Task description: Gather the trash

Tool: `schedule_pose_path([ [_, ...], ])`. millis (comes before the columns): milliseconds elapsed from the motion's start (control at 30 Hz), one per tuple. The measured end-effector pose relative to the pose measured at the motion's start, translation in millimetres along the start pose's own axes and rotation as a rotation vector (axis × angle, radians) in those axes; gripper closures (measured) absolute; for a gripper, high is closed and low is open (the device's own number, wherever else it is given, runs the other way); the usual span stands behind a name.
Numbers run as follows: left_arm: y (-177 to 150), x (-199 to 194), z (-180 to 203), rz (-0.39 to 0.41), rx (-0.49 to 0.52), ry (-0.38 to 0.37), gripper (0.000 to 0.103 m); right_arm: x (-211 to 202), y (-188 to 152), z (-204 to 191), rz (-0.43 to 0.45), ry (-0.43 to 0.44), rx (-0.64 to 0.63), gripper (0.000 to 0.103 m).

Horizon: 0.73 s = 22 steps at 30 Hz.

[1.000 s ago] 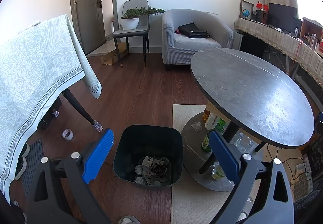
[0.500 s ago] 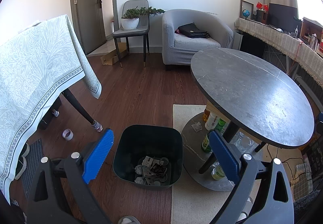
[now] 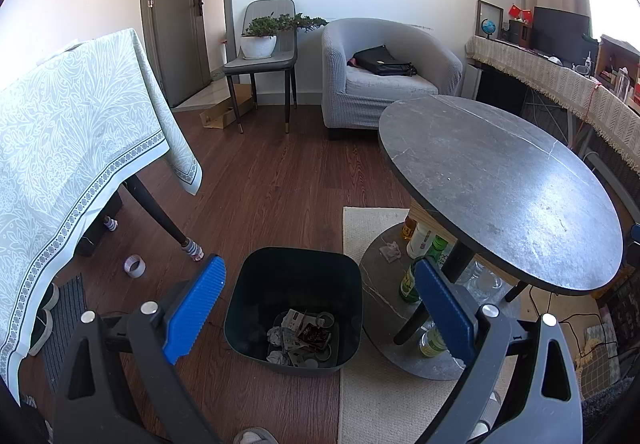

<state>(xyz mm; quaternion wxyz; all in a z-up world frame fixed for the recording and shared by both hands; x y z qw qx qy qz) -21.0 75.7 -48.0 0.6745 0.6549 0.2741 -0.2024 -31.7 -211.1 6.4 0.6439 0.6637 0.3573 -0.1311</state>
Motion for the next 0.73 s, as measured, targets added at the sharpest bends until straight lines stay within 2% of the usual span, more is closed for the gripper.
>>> schedule_pose_path([
  [733, 1.4, 1.9, -4.4, -0.009, -0.009, 0.017, 0.006, 1.5, -0.6, 0.3, -0.005, -0.001, -0.003, 0.004],
])
Point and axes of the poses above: each gripper's, at about its wrist camera, not at the fingertips, and x roughly the way its jaws point, z to its right, y to its top, the point moved 4 cm from there along x, roughly the way its jaws point
